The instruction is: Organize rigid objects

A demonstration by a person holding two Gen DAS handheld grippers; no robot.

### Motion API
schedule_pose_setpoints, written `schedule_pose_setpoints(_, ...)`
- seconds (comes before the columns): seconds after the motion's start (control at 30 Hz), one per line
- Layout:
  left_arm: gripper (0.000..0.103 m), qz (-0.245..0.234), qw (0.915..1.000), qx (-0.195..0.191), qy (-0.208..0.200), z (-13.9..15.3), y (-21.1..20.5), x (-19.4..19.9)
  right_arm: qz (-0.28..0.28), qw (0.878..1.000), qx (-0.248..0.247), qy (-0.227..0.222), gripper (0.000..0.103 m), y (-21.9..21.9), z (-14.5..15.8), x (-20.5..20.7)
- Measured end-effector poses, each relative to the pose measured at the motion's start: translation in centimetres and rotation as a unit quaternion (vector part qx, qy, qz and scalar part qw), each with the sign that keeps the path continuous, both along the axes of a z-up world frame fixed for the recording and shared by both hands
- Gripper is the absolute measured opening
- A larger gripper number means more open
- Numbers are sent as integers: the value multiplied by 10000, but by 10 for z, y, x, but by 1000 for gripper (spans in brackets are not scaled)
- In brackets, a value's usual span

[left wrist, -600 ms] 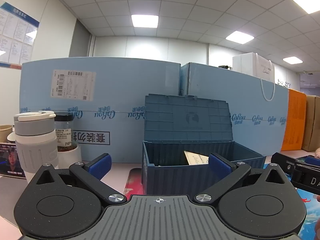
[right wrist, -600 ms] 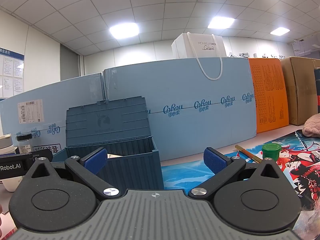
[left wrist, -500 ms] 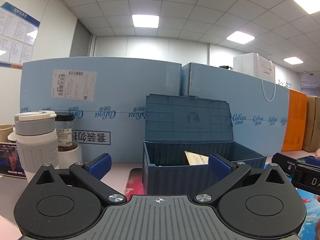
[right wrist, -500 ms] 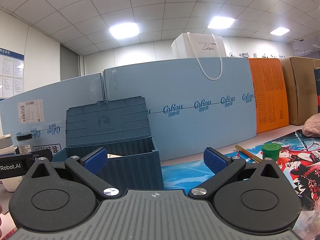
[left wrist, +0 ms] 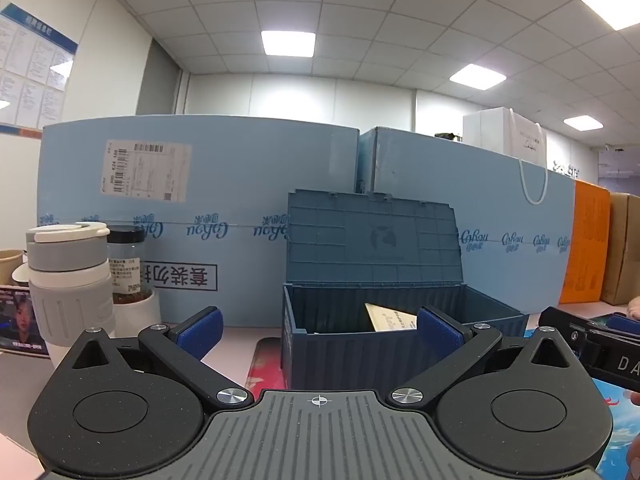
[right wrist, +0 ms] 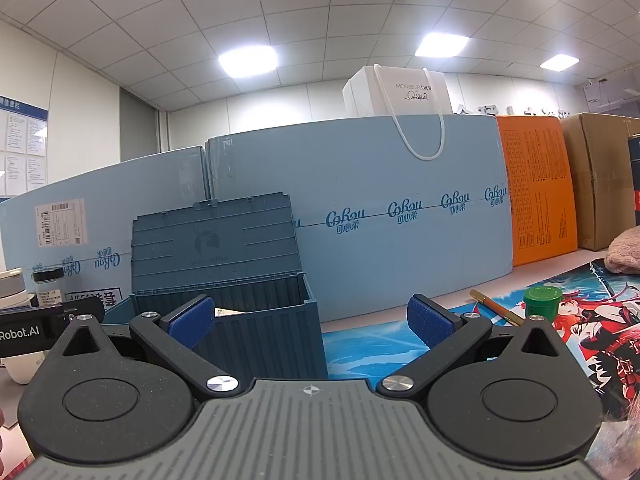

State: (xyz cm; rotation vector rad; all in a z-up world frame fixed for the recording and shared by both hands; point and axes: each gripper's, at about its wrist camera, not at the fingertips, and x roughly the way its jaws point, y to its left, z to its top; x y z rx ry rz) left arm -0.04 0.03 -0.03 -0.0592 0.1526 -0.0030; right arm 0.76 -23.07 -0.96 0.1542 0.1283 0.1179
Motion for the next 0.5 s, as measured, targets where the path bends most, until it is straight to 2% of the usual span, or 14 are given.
schedule_pose_setpoints(0.5, 103, -30, 10000, -45, 21, 0, 1, 1, 0, 10000, 2, -3, 103, 0, 0, 0)
